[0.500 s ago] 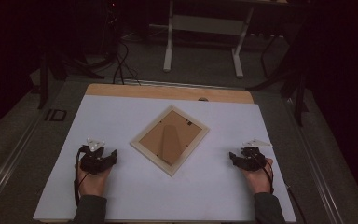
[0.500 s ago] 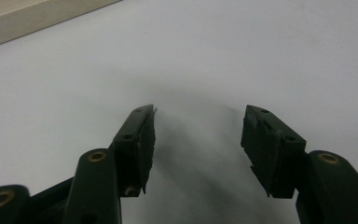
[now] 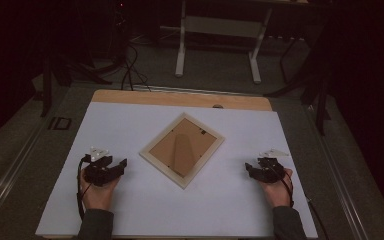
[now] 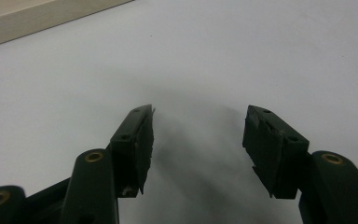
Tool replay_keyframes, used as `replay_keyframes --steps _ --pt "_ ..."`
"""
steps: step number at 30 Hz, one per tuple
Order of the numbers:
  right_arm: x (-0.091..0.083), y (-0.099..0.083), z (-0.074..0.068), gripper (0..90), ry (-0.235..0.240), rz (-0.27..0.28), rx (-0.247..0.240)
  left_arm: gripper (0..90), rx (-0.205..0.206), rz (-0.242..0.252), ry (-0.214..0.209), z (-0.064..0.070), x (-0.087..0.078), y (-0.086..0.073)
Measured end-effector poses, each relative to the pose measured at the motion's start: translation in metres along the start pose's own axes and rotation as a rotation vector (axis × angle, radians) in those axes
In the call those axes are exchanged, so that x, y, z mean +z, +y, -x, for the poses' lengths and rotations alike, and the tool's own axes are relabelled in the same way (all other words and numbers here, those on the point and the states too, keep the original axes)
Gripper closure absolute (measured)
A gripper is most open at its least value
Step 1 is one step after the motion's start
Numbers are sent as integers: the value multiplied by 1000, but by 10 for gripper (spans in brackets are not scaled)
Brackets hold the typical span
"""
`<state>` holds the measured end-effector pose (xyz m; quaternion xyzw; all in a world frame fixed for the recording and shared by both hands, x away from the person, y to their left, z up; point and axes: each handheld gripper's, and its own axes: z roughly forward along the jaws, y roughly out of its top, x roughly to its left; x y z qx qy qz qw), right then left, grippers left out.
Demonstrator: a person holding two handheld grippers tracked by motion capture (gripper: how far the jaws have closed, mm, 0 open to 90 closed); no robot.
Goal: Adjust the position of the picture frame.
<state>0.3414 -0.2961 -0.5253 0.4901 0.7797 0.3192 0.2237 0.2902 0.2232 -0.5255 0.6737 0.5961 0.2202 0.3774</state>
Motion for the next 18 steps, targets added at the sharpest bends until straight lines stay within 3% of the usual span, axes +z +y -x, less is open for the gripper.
replay_keyframes --steps 5,9,18 --pt "-1 0 -1 418 3 6 0 443 -7 4 -10 -1 -2 0" --pt "-2 1 -3 415 6 13 -1 446 30 46 21 5 -7 0" --pt "-8 9 -5 419 21 44 -15 446 42 37 -18 8 -9 1"
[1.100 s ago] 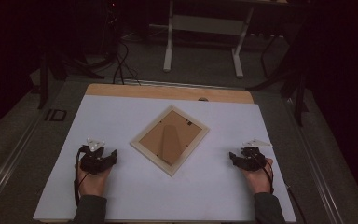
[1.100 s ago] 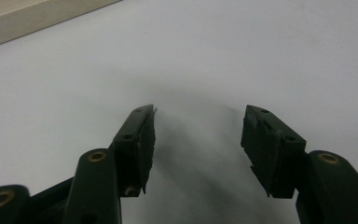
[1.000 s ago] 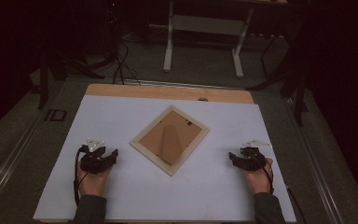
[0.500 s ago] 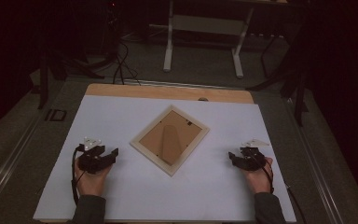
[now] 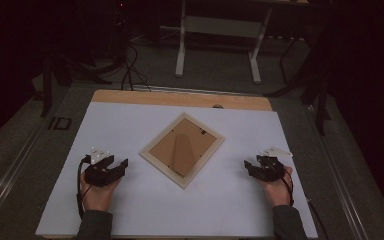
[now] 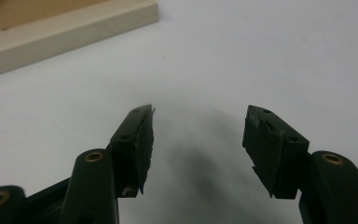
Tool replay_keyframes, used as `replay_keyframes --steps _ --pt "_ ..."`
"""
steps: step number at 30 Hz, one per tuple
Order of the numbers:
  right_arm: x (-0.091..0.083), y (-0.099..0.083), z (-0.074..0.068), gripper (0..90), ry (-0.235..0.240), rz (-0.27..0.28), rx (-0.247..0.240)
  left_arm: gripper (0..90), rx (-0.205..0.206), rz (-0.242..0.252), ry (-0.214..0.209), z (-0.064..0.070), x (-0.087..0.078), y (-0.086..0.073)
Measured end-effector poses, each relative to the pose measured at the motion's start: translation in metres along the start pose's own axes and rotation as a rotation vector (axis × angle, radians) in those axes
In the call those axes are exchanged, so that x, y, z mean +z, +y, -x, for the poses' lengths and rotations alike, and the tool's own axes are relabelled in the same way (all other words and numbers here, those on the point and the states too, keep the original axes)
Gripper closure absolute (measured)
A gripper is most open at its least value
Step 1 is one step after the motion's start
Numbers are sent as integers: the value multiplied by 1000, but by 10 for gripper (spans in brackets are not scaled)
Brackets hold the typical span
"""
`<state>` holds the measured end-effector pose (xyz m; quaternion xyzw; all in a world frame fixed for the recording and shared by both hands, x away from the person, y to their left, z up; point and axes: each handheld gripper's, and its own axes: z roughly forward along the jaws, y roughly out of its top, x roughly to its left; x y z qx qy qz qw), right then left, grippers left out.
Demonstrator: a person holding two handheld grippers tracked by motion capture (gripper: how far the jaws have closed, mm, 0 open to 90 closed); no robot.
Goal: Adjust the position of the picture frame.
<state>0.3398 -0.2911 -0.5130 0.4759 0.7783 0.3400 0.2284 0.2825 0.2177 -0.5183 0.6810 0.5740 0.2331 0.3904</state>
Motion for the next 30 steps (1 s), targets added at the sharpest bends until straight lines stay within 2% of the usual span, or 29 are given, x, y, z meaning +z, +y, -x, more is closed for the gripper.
replay_keyframes --steps 5,8,10,11,14,20,22,26,30 --pt "-3 8 -3 398 5 15 -26 445 -9 -2 -14 0 1 -1" --pt "-3 11 -4 399 14 17 -25 449 -7 1 -18 1 0 -1" --pt "-6 16 -4 402 62 43 4 463 -9 1 -22 3 0 -1" --pt "-6 18 -4 404 64 47 3 470 -11 1 -21 3 0 0" --pt "-6 25 -7 409 75 49 -21 489 3 -7 -45 4 -1 -1" --pt "-3 37 -10 420 86 54 -48 550 28 10 -87 9 -1 -1" --pt "-1 39 -10 424 89 55 -50 618 33 12 -116 9 0 -1" --pt "4 41 -10 439 93 59 -51 624 34 24 -119 10 1 -1" --pt "9 44 -9 463 105 56 -42 614 13 25 -110 9 1 -1"
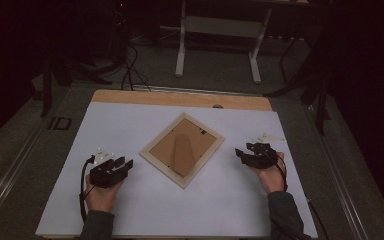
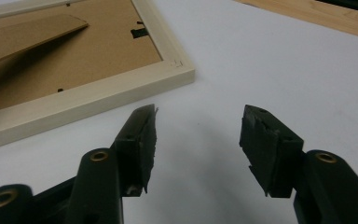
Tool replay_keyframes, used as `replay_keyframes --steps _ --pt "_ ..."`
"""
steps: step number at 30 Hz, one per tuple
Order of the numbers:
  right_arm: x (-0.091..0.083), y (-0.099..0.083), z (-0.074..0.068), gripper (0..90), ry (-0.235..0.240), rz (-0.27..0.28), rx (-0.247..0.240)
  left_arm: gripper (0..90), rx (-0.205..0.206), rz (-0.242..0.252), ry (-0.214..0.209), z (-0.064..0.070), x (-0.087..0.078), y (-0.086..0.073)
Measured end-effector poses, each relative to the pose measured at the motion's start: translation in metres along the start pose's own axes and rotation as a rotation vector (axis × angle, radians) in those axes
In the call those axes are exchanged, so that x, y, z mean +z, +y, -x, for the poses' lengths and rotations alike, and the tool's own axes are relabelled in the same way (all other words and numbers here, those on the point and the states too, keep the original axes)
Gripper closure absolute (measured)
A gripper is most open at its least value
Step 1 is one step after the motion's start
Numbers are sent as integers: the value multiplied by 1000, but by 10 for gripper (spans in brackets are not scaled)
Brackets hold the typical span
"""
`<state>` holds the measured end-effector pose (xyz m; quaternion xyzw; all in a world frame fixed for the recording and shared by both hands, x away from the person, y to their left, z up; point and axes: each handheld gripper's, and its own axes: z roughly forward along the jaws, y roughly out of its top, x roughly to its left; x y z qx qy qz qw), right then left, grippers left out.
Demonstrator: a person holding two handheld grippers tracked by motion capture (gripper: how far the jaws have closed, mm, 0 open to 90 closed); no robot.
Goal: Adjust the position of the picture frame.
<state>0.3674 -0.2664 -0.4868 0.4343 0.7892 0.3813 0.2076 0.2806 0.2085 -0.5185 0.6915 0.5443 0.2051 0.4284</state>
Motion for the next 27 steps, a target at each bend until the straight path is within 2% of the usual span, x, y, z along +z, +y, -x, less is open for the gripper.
replay_keyframes --steps 3,13,18,24,27 --pt "3 1 0 479 3 -5 -5 613 -9 5 -2 0 0 0" --pt "14 11 -1 496 17 -6 3 629 27 -23 -6 5 3 0" --pt "22 18 -3 513 23 -5 -2 634 26 -22 -12 6 3 -1" --pt "31 25 -6 543 24 2 -4 683 21 -28 -23 5 5 -2" --pt "34 29 -5 554 26 1 -3 740 44 -27 -9 7 4 -3"
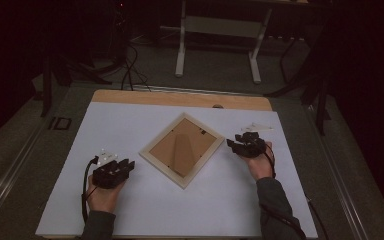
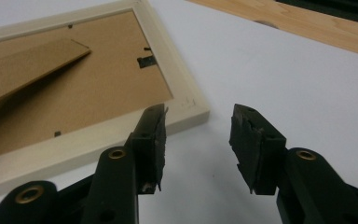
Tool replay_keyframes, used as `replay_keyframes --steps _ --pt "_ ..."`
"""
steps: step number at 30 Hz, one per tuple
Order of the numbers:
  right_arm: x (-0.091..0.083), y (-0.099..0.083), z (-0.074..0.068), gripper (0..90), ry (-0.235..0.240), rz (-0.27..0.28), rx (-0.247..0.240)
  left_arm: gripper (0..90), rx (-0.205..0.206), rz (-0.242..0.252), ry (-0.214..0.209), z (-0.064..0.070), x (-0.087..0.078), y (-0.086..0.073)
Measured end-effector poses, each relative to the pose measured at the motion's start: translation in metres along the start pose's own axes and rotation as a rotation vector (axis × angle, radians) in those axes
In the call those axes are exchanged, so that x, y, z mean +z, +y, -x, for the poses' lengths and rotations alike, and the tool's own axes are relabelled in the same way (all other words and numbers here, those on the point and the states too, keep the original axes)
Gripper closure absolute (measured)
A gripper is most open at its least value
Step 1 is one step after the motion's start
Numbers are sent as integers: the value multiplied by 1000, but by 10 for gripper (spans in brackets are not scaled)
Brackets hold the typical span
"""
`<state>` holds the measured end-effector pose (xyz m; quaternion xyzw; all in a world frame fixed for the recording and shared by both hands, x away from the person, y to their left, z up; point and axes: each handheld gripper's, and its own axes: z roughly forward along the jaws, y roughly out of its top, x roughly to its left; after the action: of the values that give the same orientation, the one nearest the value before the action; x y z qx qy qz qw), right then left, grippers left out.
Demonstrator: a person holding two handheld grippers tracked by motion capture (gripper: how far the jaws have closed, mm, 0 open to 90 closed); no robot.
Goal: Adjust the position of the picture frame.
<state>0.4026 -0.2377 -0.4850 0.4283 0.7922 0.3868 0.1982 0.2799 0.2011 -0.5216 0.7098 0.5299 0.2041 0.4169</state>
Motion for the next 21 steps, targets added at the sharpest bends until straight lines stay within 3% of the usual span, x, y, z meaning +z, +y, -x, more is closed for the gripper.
replay_keyframes --steps 5,11,18,21 --pt "4 5 2 555 3 4 5 900 15 4 19 1 -2 0" --pt "8 6 4 555 6 11 28 900 13 5 35 -1 -2 0" --pt "18 10 1 556 18 7 28 728 10 25 45 -1 -3 1" --pt "22 12 1 555 17 0 22 698 7 28 41 -1 -3 0"
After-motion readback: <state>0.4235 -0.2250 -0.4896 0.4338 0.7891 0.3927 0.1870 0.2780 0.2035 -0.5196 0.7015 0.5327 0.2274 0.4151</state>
